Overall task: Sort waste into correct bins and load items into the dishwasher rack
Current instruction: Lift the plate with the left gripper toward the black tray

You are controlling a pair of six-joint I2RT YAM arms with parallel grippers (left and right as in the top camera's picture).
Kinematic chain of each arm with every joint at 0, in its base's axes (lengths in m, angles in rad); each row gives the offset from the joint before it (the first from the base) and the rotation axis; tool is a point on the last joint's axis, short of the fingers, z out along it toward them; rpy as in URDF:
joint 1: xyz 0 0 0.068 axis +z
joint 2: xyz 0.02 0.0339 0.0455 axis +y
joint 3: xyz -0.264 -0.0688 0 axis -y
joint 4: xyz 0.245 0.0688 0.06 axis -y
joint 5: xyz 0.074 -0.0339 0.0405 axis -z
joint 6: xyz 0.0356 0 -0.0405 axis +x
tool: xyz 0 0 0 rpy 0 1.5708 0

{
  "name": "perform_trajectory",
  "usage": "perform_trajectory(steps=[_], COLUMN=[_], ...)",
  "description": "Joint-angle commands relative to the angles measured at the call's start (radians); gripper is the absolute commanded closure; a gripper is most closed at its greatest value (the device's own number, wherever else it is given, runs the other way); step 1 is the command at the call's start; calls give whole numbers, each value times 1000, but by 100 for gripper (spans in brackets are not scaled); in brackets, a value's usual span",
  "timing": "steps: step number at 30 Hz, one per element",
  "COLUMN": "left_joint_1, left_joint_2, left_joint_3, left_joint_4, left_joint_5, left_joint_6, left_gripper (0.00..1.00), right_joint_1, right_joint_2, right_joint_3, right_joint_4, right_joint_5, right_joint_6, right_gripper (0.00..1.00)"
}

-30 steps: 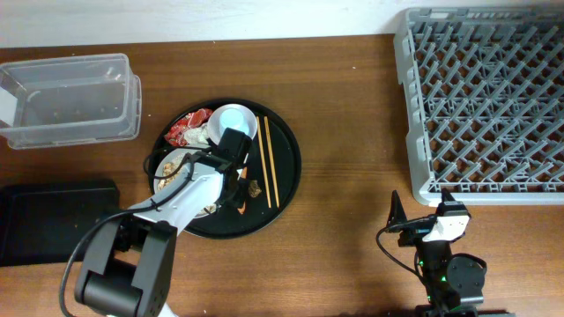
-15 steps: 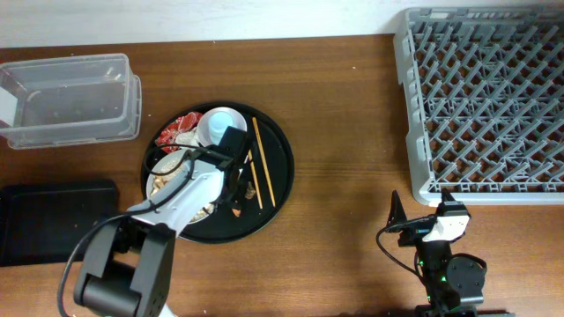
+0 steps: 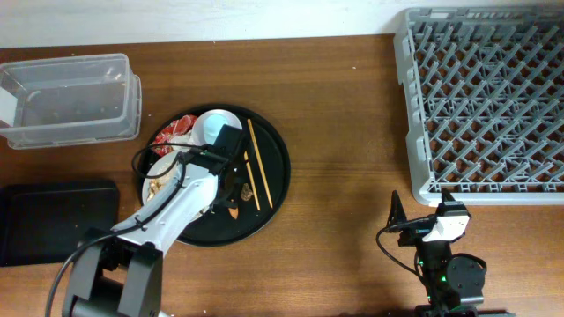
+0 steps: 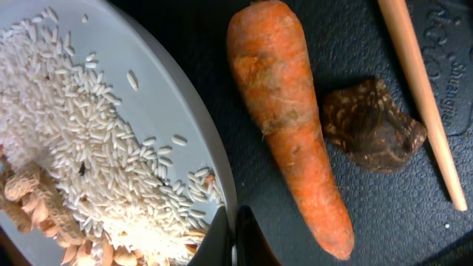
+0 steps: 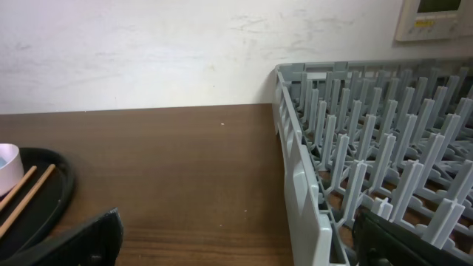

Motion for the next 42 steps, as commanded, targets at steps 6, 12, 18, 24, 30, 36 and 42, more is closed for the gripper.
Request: perform_trajectory(steps=[6,12,18,24,30,36,42], left_joint_1=[8,8,13,103,241,430,612], left_joint_2=[-21,-21,-21,-21,-21,-21,-21], left_joint_3=[128,191,245,296,322,322,322], left_joint_4=[-105,-180,-191,-191,-177,-98,-51], left_joint_5=[-103,-148,-192,-194,-192,-92,8], left_joint_6=[-61,-87,-90,-104,-105,-105,-105], left_gripper=[100,100,100,100,100,100,100], right_joint_1=[-6,-6,-6,-6,-6,-6,-6], right_joint_2=[-5,-5,-5,-5,-5,-5,-5], right_joint_3=[-5,-5,-5,-5,-5,-5,-5], right_joint_4=[-5,-5,-5,-5,-5,-5,-5], right_joint_5=[8,8,9,8,8,8,8], right_joint_6=[-7,-7,-7,-7,-7,-7,-7], right_gripper=[2,2,2,2,2,2,2])
